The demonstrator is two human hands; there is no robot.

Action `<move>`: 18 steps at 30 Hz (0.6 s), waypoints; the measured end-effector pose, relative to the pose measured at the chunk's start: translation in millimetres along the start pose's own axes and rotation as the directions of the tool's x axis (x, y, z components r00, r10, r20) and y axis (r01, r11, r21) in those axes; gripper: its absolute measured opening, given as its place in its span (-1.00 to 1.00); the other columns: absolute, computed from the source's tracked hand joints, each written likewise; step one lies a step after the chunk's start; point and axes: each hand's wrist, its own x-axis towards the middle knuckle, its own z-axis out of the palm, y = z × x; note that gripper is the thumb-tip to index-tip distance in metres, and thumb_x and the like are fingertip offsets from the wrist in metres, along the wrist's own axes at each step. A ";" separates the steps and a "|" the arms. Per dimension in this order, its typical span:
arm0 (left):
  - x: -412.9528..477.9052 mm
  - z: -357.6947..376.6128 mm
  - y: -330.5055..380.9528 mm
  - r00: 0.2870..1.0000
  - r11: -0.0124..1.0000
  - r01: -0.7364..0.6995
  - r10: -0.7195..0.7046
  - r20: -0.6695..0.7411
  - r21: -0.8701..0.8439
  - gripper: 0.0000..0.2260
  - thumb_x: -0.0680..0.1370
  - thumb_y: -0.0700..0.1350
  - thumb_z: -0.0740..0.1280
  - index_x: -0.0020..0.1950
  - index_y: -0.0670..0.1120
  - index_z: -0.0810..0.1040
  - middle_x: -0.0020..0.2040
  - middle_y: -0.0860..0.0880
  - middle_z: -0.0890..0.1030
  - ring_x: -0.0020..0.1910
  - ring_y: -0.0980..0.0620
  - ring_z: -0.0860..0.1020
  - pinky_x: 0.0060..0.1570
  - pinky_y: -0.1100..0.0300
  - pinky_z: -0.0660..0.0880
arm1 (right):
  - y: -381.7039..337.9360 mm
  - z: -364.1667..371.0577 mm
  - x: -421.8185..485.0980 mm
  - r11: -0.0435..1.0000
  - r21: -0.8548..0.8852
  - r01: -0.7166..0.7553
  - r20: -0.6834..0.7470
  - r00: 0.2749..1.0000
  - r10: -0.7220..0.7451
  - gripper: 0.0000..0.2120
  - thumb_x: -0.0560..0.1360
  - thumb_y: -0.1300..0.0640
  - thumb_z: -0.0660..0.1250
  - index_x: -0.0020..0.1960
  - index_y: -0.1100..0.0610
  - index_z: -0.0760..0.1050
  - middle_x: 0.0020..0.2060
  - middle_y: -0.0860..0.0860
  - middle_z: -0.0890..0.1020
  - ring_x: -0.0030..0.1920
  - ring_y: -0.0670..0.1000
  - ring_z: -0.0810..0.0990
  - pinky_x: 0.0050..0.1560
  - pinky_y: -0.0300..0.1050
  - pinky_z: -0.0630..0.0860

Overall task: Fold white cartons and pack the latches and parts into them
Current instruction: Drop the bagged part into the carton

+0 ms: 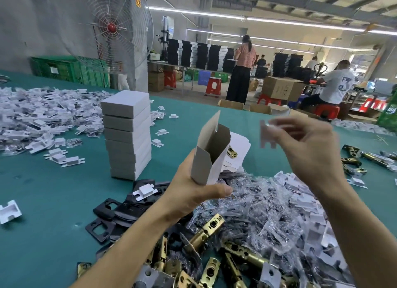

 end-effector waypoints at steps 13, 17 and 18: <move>2.9 -0.1 -7.9 0.996 0.994 0.080 -0.077 -0.043 0.075 -0.28 0.28 -0.05 0.59 0.40 0.12 0.41 0.24 0.09 0.58 0.21 0.11 0.55 0.10 0.13 0.58 | -29.0 45.4 -7.8 0.967 -0.088 0.240 0.047 0.970 -0.237 -0.97 0.46 0.20 0.49 -0.11 0.11 0.71 -0.25 -0.02 0.68 -0.26 -0.09 0.64 -0.19 -0.02 0.60; 3.0 0.4 -8.9 0.992 0.988 0.113 -0.105 -0.074 0.104 -0.29 0.27 -0.04 0.59 0.37 0.15 0.41 0.27 0.09 0.57 0.23 0.13 0.54 0.10 0.17 0.58 | -25.4 41.5 -1.1 0.932 -0.280 0.229 0.136 0.971 -0.197 -0.89 0.52 0.04 0.41 -0.11 0.03 0.69 -0.21 -0.05 0.65 -0.20 0.01 0.58 -0.15 0.07 0.57; 3.0 0.2 -9.0 0.991 0.987 0.117 -0.108 -0.085 0.114 -0.29 0.27 -0.03 0.59 0.37 0.15 0.41 0.27 0.08 0.56 0.24 0.11 0.53 0.13 0.15 0.56 | -25.6 40.1 1.1 0.918 -0.321 0.232 0.171 0.968 -0.184 -0.86 0.53 0.01 0.39 -0.09 0.03 0.69 -0.19 -0.03 0.64 -0.17 0.04 0.58 -0.14 0.09 0.57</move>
